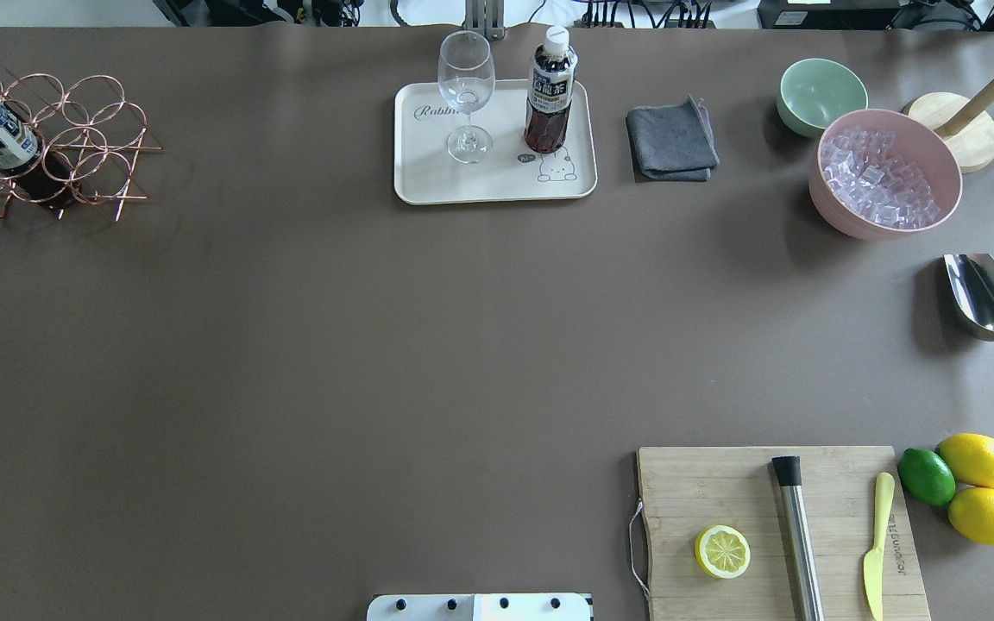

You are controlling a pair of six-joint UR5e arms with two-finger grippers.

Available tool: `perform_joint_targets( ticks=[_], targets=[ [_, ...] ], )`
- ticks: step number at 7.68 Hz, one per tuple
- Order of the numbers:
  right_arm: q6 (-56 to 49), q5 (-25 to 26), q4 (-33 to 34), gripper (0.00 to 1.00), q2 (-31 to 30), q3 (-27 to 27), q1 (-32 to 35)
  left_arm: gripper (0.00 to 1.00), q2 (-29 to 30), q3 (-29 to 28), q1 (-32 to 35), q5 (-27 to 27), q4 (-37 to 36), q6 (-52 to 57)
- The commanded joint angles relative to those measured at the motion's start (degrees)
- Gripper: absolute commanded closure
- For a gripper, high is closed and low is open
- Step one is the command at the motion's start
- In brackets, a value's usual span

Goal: Take tea from basket to plate

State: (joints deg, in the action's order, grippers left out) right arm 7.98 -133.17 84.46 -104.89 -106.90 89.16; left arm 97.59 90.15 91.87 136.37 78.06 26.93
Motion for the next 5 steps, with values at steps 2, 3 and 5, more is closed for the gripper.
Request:
perform_joint_targets(
  ticks=[2, 3, 5],
  targets=[
    [0.02, 0.19, 0.00, 0.00, 0.03, 0.02, -0.39, 0.02, -3.10, 0.47, 0.06, 0.21, 0.43, -19.87],
    [0.02, 0.28, 0.00, 0.00, 0.03, 0.02, -0.39, 0.02, -3.36, 0.38, -0.03, 0.21, 0.52, -21.81],
    [0.02, 0.28, 0.00, 0.00, 0.12, -0.07, -0.48, 0.02, -3.37, 0.99, 0.06, 0.12, 0.61, -22.71]
  ],
)
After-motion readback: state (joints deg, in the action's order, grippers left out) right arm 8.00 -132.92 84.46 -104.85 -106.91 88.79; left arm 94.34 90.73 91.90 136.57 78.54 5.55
